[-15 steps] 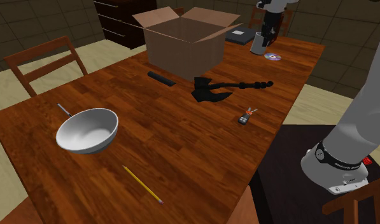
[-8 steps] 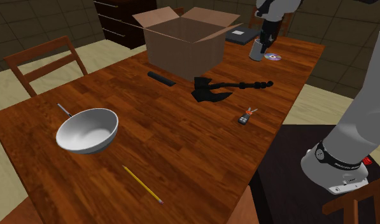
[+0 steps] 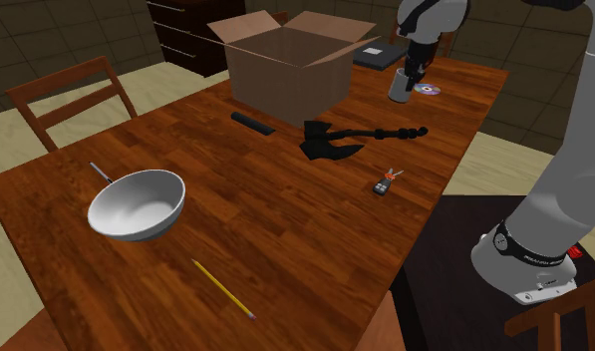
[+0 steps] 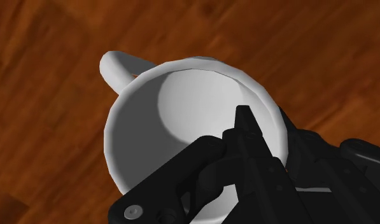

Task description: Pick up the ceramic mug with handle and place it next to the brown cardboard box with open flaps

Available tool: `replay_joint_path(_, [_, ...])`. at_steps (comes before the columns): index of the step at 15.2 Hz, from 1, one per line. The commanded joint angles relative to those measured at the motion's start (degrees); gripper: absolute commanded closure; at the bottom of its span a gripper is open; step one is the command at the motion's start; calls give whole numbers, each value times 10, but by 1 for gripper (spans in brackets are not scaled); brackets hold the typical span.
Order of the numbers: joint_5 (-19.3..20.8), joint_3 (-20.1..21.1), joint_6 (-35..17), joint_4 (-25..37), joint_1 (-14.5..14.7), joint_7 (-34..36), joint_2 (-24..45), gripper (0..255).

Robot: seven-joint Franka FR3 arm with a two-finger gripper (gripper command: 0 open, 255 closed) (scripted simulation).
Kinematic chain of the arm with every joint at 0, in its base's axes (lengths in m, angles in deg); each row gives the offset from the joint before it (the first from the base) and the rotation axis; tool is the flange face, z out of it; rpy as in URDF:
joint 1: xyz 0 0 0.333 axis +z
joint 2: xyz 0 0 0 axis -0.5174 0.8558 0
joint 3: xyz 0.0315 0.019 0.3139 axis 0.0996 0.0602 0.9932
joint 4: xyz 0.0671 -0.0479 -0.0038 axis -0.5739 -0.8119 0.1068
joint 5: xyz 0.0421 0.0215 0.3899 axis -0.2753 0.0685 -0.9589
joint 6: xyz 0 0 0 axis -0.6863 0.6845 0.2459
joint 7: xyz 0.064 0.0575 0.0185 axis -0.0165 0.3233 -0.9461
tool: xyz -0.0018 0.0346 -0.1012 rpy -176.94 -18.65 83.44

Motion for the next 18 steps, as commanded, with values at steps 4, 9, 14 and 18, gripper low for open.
replay_joint_path(4, [0,0,-1,0,0,0,0,255])
replay_joint_path(9, [0,0,-1,0,0,0,0,0])
replay_joint_path(14, [38,-18,56,25,17,25,-43,0])
replay_joint_path(18, [39,-18,56,25,17,25,-43,0])
